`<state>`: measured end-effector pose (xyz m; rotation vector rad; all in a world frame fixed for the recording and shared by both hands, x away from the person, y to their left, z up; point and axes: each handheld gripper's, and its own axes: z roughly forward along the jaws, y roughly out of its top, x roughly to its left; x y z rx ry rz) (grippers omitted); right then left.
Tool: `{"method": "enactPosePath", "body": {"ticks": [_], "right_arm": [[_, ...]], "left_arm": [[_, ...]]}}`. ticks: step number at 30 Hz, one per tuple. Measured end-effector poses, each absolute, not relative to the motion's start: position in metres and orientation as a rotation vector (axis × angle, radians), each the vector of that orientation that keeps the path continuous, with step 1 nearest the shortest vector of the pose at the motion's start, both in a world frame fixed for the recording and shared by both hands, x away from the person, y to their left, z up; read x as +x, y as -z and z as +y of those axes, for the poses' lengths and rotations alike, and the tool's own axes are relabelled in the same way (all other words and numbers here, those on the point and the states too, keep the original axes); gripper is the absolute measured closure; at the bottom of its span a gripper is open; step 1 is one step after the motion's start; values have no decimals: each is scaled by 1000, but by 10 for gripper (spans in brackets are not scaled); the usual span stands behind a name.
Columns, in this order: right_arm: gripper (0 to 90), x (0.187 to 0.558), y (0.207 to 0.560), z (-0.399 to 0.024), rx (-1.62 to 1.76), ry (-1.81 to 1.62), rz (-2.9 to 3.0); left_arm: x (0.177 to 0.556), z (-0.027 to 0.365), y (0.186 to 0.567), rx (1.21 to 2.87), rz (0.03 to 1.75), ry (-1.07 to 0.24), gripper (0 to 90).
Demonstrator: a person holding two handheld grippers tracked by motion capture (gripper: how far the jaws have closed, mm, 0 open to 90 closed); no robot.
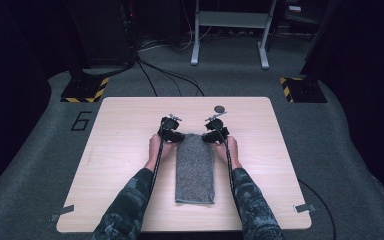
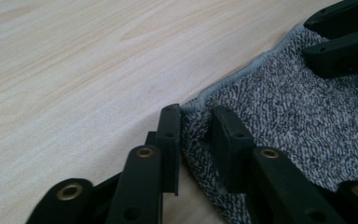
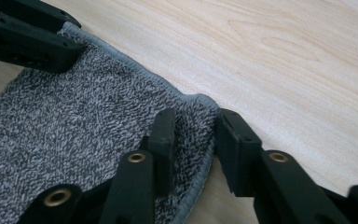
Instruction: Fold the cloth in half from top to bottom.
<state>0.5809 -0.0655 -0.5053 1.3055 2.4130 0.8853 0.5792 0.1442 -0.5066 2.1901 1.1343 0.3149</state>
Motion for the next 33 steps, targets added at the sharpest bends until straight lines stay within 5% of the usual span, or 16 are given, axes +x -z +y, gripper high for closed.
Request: {"method": "enactPosePath", "body": {"ticks": [10,33], "right_arm": [[848,581,507,-70,1349,-950,2432],[859,567,482,-83,1275,-1101,2308]], "left_arm": [[579,145,507,2194,1118,-307,860],[566,151,479,2094,1053,-404,870]]}}
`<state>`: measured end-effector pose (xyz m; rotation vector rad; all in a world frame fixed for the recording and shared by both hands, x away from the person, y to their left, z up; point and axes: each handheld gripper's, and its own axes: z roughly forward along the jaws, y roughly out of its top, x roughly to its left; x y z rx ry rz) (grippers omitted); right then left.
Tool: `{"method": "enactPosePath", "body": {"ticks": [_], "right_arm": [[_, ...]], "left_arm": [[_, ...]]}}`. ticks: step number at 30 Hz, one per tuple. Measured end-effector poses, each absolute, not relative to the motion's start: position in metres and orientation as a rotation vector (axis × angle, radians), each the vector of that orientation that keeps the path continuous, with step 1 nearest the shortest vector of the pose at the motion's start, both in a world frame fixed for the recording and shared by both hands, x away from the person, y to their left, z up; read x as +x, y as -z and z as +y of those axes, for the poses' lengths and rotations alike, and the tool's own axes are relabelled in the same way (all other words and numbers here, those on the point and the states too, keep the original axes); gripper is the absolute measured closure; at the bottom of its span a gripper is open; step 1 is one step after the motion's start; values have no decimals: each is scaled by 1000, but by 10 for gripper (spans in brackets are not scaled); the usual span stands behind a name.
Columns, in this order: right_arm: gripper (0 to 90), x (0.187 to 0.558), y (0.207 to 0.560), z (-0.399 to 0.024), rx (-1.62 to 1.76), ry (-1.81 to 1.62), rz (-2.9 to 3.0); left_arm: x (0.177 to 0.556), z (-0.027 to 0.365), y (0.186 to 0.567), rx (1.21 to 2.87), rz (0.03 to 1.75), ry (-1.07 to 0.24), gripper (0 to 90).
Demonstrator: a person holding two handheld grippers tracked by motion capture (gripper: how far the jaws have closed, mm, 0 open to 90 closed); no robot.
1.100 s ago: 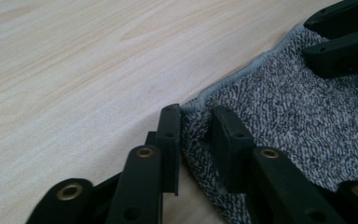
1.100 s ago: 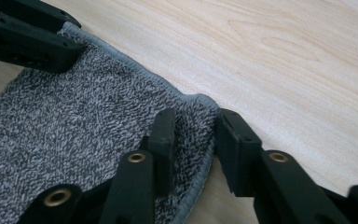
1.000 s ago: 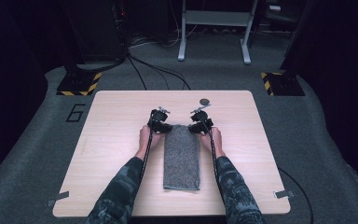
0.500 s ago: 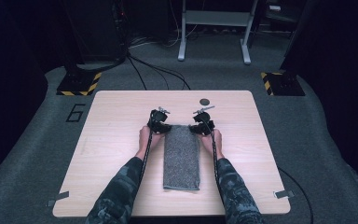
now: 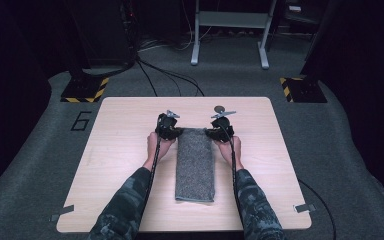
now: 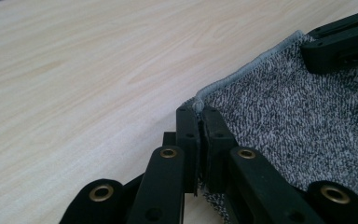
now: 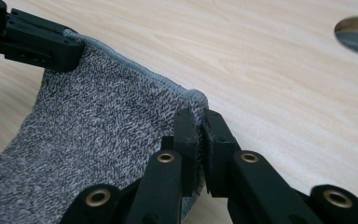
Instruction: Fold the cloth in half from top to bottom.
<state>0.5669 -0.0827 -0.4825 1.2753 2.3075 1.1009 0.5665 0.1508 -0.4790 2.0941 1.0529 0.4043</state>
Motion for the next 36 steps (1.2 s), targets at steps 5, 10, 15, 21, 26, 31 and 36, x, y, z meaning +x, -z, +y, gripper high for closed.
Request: {"method": "enactPosePath", "body": {"ticks": [5,10,15,21,26,31,36], "right_arm": [[859,566,467,-83,1237,-1137,2284],[859,564,454,-80,1194,-1152,2267],[859,562,440,-79,1152,-1156,2251],[859,559,426,-81,1118,-1182,2206],[858,560,413,-82,1090,-1199,2169],[858,558,397,-83,1054,-1229,2120],[857,551,397,-84,1039,-1227,2154]], "left_arm": [[564,154,466,2079,1038,-441,870],[562,157,456,2070,1026,-470,870],[561,159,443,2041,1019,-499,870],[558,159,424,2020,988,-546,870],[559,158,407,2000,971,-580,870],[557,158,393,1972,952,-603,870],[551,159,399,1990,937,-582,867]]}}
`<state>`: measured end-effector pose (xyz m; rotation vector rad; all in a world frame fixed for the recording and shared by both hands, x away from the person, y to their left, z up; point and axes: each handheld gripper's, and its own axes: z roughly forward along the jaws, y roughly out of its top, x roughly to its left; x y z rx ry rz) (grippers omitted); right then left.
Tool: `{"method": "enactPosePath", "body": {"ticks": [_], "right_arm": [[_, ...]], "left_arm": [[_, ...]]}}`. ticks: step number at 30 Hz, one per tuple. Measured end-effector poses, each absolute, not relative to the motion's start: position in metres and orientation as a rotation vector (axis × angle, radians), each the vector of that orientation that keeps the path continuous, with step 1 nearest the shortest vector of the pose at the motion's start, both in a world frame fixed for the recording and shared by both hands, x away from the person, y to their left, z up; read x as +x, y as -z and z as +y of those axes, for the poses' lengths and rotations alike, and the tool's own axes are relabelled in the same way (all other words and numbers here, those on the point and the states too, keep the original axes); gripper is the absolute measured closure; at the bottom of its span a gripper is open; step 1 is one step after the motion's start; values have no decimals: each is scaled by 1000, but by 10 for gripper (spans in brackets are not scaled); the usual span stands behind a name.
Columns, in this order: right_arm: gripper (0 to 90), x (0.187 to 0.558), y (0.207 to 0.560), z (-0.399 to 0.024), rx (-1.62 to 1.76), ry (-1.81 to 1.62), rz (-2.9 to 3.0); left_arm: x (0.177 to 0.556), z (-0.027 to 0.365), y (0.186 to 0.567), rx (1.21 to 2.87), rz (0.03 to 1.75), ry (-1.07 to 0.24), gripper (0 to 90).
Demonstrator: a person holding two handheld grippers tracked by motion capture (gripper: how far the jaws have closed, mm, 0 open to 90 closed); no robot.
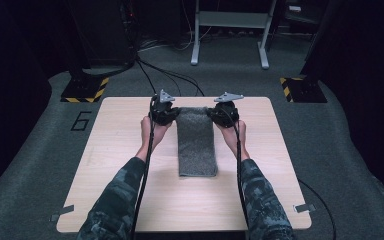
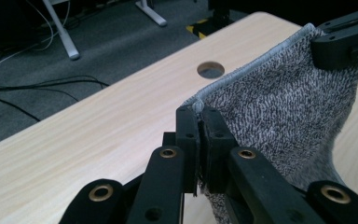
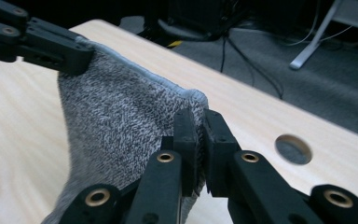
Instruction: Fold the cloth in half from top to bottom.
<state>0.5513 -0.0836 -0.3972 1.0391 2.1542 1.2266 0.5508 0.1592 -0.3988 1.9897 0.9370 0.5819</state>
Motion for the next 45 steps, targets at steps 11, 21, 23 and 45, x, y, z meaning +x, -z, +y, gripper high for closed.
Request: {"method": "enactPosePath", "body": {"ticks": [11,21,23,45], "right_arm": [[850,511,430,-91,975,-1219,2230],[840,482,459,-97,966,-1207,2276],[838,478,462,-98,952,-1198,2283],[318,432,471,-138,1070,-1268,2282]], "left_arm": [[519,160,428,2017,901,-465,862],[492,158,456,2080,874,-384,845],[490,158,459,2090,870,-370,835],[446,186,467,2060,933,-224,244]]}}
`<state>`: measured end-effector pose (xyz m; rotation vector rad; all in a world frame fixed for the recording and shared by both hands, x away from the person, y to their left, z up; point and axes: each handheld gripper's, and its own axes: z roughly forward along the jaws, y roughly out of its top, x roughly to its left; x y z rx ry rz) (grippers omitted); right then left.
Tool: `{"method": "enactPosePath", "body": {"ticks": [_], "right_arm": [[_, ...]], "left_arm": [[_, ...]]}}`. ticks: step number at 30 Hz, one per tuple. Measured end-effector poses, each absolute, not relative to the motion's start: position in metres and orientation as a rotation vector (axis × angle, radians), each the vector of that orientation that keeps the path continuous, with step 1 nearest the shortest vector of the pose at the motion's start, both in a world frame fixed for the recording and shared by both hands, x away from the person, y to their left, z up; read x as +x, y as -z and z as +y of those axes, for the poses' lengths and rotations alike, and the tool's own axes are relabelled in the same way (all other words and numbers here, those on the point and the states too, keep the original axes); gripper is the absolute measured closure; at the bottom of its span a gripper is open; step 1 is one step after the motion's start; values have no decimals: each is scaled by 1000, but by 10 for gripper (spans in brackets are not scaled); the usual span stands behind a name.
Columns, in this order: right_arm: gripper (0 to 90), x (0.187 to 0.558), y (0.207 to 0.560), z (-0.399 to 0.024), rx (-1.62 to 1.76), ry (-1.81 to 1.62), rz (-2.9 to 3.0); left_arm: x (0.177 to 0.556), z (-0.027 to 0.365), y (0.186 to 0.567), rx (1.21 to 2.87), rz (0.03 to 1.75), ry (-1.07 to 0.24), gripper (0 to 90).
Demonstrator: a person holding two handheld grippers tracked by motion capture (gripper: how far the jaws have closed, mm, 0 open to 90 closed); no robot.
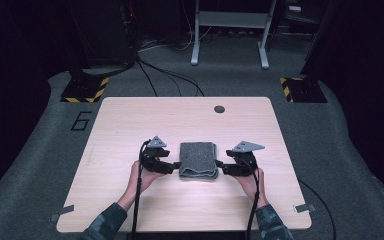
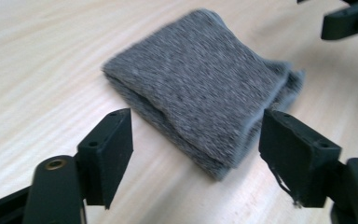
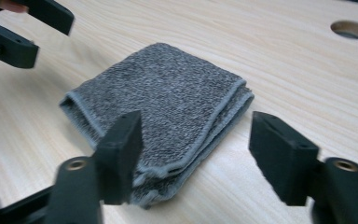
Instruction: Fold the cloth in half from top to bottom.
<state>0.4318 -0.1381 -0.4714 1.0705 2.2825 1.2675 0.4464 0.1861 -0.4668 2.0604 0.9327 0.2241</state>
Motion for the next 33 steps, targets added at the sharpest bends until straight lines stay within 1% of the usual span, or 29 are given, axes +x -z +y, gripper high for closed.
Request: {"method": "enactPosePath", "body": {"ticks": [3,5,6,7,8,11,13,17,18,22,27,30,31,33], "right_arm": [[248,442,474,-129,1109,-1187,2310],[221,448,481,-119,1135,-1105,2338],[208,450,486,-113,1138,-1065,2351],[210,450,490,-110,1138,-1031,2365],[212,451,494,-106,1137,-1003,2375],[191,447,504,-104,1135,-939,2370],[174,443,508,-106,1119,-919,2355],[171,440,513,-108,1114,-895,2361],[170,440,513,-108,1099,-889,2359],[164,438,516,-108,1095,-889,2351],[117,440,518,-109,1110,-898,2344],[107,440,518,-108,1102,-884,2340],[91,440,518,-108,1103,-877,2337],[74,441,519,-109,1099,-883,2331]], "left_arm": [[454,180,470,2072,958,-242,224],[457,171,475,2118,959,-307,213],[459,167,477,2142,949,-313,210],[459,163,481,2153,956,-318,204],[459,160,484,2184,952,-350,204],[457,156,493,2229,953,-369,204],[453,156,497,2255,940,-380,204],[448,152,505,2292,931,-407,200],[446,150,509,2294,926,-430,200],[442,153,514,2272,923,-447,199],[439,156,516,2244,940,-458,196],[440,159,519,2204,969,-433,184],[440,160,519,2198,974,-427,183],[439,160,519,2202,970,-437,182]]}}
